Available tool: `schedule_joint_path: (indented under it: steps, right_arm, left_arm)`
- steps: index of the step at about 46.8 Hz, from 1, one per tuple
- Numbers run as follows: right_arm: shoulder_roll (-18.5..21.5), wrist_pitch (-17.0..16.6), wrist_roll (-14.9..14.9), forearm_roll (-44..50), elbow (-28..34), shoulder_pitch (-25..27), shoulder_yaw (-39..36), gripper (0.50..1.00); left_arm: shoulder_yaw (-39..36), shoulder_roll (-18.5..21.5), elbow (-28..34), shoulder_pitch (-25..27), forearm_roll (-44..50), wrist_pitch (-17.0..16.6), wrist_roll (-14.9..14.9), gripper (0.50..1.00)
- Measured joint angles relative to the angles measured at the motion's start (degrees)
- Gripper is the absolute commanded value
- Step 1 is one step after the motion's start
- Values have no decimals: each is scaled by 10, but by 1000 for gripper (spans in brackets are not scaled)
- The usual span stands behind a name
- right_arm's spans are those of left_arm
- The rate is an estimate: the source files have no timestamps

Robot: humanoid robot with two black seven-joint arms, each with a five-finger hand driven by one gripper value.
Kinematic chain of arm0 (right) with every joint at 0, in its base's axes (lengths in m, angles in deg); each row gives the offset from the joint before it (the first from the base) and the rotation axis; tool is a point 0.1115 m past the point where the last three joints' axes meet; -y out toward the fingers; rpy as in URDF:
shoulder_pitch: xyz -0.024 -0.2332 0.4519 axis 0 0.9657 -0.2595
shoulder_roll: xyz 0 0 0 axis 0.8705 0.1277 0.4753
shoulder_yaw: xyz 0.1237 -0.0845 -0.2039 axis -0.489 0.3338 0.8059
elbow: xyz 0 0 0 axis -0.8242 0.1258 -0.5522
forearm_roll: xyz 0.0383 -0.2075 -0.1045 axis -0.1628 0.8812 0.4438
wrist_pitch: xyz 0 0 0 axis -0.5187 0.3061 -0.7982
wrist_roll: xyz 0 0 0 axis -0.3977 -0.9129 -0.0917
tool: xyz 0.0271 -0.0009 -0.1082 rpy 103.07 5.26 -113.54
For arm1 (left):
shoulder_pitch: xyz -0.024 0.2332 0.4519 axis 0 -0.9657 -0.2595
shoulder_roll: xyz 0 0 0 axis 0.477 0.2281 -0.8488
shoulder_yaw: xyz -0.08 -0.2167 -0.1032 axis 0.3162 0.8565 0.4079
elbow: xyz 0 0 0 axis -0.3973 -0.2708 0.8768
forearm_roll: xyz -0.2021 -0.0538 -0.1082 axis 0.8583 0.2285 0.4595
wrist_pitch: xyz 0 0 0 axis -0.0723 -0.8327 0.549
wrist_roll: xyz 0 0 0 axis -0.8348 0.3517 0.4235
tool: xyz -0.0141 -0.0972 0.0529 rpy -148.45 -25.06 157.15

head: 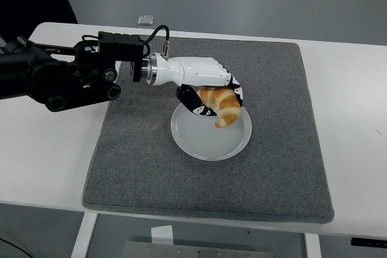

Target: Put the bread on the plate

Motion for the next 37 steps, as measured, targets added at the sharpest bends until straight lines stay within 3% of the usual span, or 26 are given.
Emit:
schedule_joint_path:
  steps: [37]
  right_arm:
    - [0,0,0,0,0,0,0,952]
  left_arm:
    - [-2,-75,-96,-61,-38,-3,2,500]
